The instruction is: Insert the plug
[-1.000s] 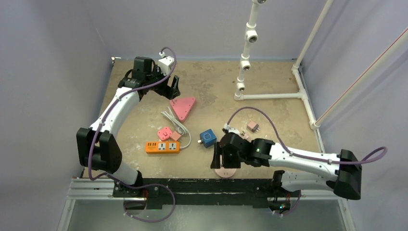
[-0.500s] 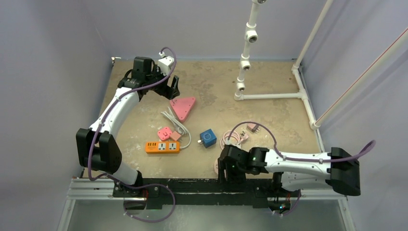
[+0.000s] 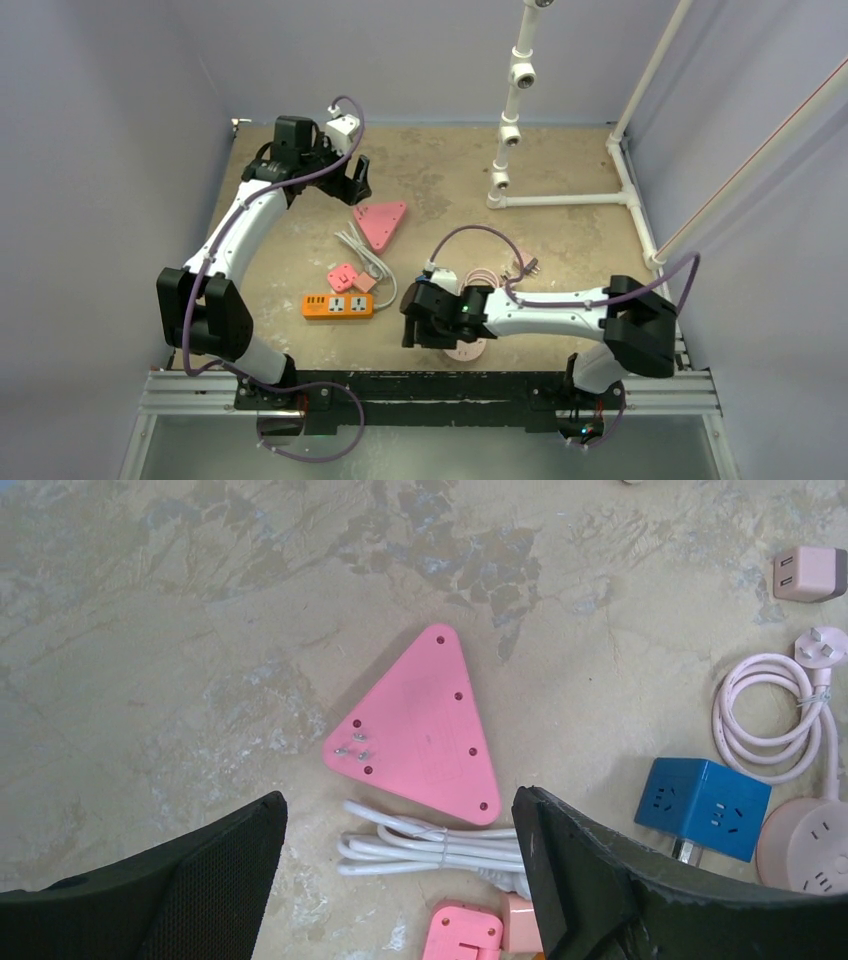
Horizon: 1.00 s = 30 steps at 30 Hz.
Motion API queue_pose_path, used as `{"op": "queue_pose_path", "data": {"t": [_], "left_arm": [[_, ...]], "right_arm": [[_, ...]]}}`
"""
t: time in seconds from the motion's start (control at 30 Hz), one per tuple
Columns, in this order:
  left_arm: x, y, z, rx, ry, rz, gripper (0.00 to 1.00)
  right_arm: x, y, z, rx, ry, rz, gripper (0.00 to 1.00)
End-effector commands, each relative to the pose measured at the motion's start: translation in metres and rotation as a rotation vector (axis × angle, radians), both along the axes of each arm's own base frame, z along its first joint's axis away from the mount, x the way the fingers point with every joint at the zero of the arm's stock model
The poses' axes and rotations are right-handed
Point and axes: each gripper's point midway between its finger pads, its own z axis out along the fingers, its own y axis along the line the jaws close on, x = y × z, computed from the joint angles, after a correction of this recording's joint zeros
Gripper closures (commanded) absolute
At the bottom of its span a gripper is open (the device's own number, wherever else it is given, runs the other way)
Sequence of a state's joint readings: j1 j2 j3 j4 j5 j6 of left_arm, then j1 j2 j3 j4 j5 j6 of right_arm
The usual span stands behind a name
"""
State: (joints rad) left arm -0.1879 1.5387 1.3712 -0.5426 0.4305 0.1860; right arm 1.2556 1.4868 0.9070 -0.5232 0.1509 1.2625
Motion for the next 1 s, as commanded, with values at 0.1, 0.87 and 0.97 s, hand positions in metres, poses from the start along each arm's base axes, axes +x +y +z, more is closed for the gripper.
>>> {"op": "queue_pose_path", "data": {"t": [0.1,0.87,0.97], "left_arm": [[0.006,0.004,0.024,0.000,-0.066,0.002,0.16],[-0.006,-0.001,0.036,-0.046,-0.081,-0.015,0.16],[-0.011,-0.006,0.031,-0.053,-0.062,-0.038,0.16]], "right_arm": [[0.051,0.053,0.010,0.028,-0.244,0.089,0.41],[0.244,-0.065,0.208,-0.178,-1.035,-0.034,1.00],[0.251,-0.067,0.224,-0.145,-1.084,-0.111,1.00]]}}
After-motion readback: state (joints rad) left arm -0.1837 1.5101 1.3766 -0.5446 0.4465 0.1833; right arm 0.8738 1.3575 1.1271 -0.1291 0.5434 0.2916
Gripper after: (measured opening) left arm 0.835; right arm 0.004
